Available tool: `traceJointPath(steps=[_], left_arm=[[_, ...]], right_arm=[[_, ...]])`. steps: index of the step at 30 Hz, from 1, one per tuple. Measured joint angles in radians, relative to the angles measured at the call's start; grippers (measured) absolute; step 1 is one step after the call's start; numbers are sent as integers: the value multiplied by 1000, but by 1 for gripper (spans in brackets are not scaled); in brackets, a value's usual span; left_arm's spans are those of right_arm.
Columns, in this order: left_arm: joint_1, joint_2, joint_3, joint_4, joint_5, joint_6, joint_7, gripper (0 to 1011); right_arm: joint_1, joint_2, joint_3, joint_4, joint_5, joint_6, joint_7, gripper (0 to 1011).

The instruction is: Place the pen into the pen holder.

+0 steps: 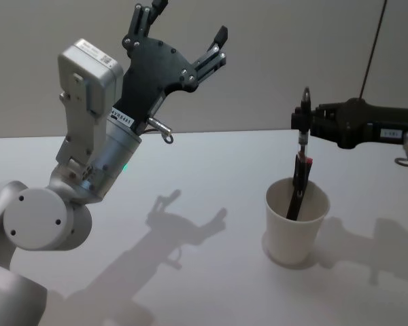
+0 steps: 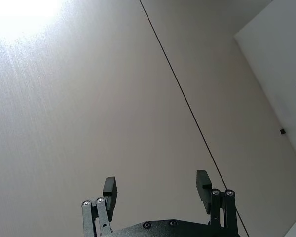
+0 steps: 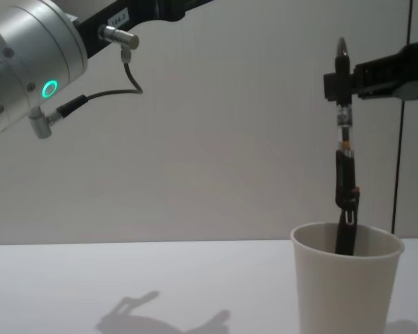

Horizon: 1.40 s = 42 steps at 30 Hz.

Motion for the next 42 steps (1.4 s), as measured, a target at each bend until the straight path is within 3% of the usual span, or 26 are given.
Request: traceJointPath(steps=[28, 34, 42], left_arm=[[0, 0, 0, 0, 0, 0, 0, 1001], [0, 0, 0, 0, 0, 0, 0, 1001], [0, 0, 0, 0, 0, 0, 0, 1001]], right_arm=[[-6, 12, -3, -5, -6, 3, 4, 969], [-5, 14, 0, -12, 7, -4, -6, 1001], [-8, 30, 24, -45, 66, -43, -78, 1001]])
